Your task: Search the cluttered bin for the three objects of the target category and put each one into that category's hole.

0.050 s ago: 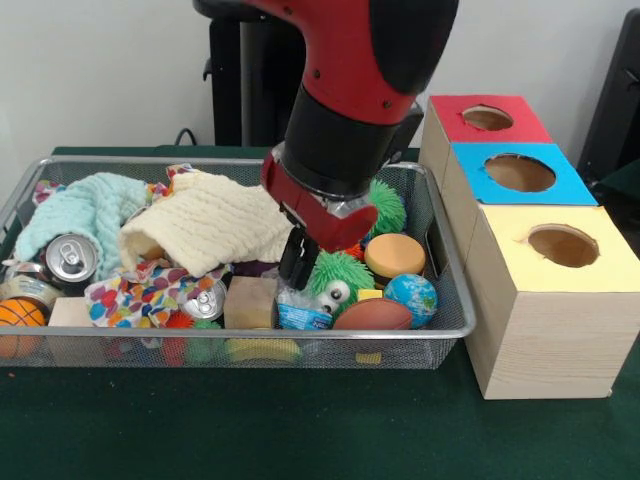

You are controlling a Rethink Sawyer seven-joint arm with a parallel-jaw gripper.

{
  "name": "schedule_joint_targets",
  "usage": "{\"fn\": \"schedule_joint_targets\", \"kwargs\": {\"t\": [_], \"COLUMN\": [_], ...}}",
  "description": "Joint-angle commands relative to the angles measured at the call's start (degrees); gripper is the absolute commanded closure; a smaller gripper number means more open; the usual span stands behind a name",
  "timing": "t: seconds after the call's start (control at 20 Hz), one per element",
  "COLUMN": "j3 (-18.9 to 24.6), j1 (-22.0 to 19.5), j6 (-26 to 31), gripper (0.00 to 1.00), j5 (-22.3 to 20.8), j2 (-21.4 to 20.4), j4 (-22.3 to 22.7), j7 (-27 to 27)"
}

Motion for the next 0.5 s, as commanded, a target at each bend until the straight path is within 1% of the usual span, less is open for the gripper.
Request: {"fn": "schedule_joint_targets", "kwargs": {"t": [0.05, 0.1, 0.15, 0.2, 0.3, 0.45, 0.5], "j3": [10.36, 10.83, 10.18, 9.81, 7.15, 4.74, 4.48], "j1": [-2.77, -3.04, -2.75, -2.43, -0.98, 0.43, 0.70], "j6": [5.39, 4.29, 3.95, 4.24, 6.10, 10.17, 10.15], "gripper": [1.00, 1.00, 1.00, 0.00, 0.00, 0.00, 0.00], "j5": [2.03, 2.03, 1.04, 0.41, -0.13, -0.42, -0.43], "j2": [-2.17, -1.56, -1.14, -0.93, 0.39, 1.70, 1.84], "j4": [5.40, 5.48, 5.18, 5.22, 3.87, 3.10, 3.33], "j7": [4.85, 4.98, 4.80, 5.52, 8.48, 11.97, 12.39]}}
